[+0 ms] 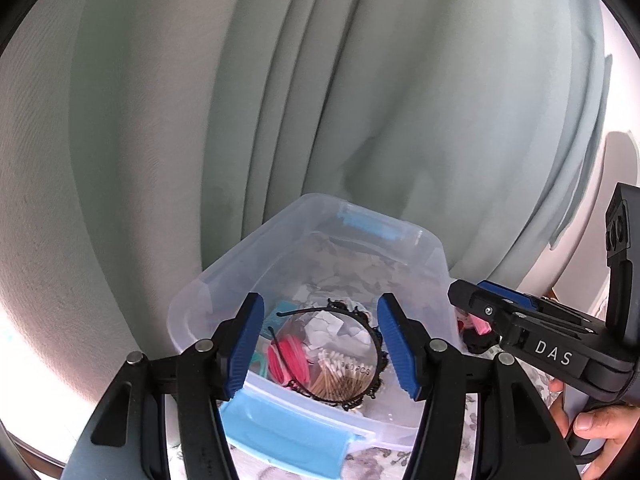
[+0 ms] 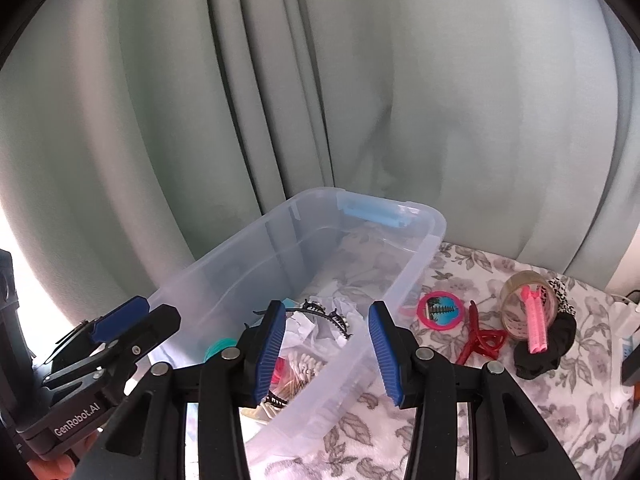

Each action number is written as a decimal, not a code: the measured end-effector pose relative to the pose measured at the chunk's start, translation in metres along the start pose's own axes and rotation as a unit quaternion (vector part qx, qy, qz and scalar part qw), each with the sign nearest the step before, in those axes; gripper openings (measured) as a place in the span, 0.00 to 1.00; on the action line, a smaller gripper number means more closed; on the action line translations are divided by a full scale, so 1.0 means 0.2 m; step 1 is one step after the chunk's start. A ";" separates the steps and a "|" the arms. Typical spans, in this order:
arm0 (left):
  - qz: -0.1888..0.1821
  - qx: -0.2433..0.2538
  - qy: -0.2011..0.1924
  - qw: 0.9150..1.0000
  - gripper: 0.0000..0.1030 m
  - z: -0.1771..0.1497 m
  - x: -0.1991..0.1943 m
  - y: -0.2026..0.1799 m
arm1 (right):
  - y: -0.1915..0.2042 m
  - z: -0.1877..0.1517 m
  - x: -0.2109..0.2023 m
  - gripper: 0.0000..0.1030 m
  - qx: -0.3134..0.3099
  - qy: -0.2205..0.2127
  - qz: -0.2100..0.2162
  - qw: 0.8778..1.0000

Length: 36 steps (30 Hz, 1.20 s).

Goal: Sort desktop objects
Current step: 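Withdraw both tools from the bin back toward the remaining items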

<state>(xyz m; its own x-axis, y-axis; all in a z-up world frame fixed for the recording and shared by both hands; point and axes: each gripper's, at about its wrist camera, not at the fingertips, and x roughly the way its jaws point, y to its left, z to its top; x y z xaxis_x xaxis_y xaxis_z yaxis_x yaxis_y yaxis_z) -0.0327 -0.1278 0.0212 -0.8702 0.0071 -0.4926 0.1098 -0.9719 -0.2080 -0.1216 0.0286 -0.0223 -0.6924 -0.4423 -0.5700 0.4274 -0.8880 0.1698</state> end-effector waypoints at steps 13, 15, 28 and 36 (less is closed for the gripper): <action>-0.029 0.068 0.015 0.997 0.59 -0.01 0.05 -0.33 | -0.35 -0.09 -0.14 0.50 0.075 -0.023 -0.021 0.997; -0.037 0.080 0.018 0.996 0.59 -0.02 0.08 -0.39 | -0.43 -0.12 -0.18 0.51 0.092 -0.031 -0.026 0.995; -0.087 0.154 0.073 0.982 0.59 -0.15 0.29 -0.79 | -0.97 -0.32 -0.30 0.58 0.208 -0.051 -0.107 0.971; -0.093 0.183 0.121 0.971 0.59 -0.26 0.49 -0.94 | -1.14 -0.42 -0.22 0.58 0.234 -0.032 -0.115 0.965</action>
<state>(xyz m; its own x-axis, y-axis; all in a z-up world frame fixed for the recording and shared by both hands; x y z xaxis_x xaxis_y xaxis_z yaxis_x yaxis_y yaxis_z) -0.1143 0.0672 -0.0323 -0.7151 0.2018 -0.6693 -0.2541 -0.9670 -0.0201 -0.1402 0.2621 -0.1025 -0.7783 -0.2202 -0.5880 -0.0413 -0.9165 0.3980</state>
